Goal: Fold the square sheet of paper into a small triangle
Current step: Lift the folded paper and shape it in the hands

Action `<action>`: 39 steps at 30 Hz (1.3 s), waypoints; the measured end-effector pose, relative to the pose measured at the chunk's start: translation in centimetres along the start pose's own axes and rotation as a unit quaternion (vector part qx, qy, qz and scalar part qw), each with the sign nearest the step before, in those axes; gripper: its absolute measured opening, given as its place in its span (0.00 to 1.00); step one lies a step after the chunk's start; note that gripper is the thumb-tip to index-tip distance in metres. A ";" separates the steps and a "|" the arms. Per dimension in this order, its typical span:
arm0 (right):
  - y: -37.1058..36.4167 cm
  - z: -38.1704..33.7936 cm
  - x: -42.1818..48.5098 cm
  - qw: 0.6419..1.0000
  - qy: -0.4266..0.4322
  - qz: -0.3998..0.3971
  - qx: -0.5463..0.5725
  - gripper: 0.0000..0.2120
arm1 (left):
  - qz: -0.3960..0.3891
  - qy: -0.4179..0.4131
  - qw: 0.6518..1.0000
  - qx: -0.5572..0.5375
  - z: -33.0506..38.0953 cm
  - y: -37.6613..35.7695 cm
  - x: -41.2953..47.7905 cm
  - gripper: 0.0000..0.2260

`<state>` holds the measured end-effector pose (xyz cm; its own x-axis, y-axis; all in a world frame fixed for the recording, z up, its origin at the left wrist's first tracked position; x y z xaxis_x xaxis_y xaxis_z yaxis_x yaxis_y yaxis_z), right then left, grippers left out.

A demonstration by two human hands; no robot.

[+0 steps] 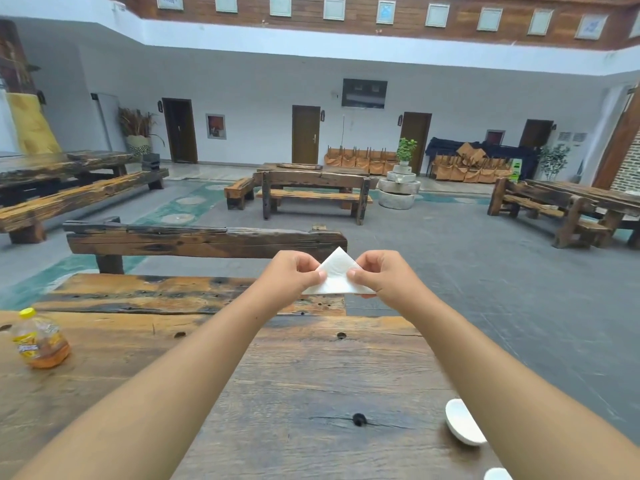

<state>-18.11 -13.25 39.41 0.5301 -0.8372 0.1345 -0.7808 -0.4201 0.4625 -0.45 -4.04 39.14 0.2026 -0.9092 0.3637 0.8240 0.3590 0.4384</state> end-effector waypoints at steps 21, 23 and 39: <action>4.2 26.3 -1.0 0.966 -0.243 -0.004 0.090 0.10 | -0.098 0.196 0.973 -0.067 -12.3 -22.9 1.5 0.03; 4.1 28.7 -0.9 0.960 -0.265 -0.008 0.091 0.09 | -0.105 0.217 0.968 -0.063 -13.8 -24.6 1.4 0.02; 4.3 42.9 -1.8 0.925 -0.378 -0.032 -0.003 0.10 | -0.192 0.319 0.925 -0.072 -23.1 -35.7 0.1 0.05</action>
<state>-36.63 -28.62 3.57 0.1904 -0.8178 -0.5431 -0.7533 -0.4764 0.4533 -17.62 -21.85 4.57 0.1139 -0.9199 -0.3754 0.9530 -0.0056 0.3030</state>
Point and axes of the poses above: each hand's wrist, its own x-axis towards the middle knuckle, its own y-axis out of the back of the hand, z = x × y, the point moved 3 cm from there along x, towards the middle knuckle, and after that the axes turned 8 degrees about -y, right-handed, at the moved point
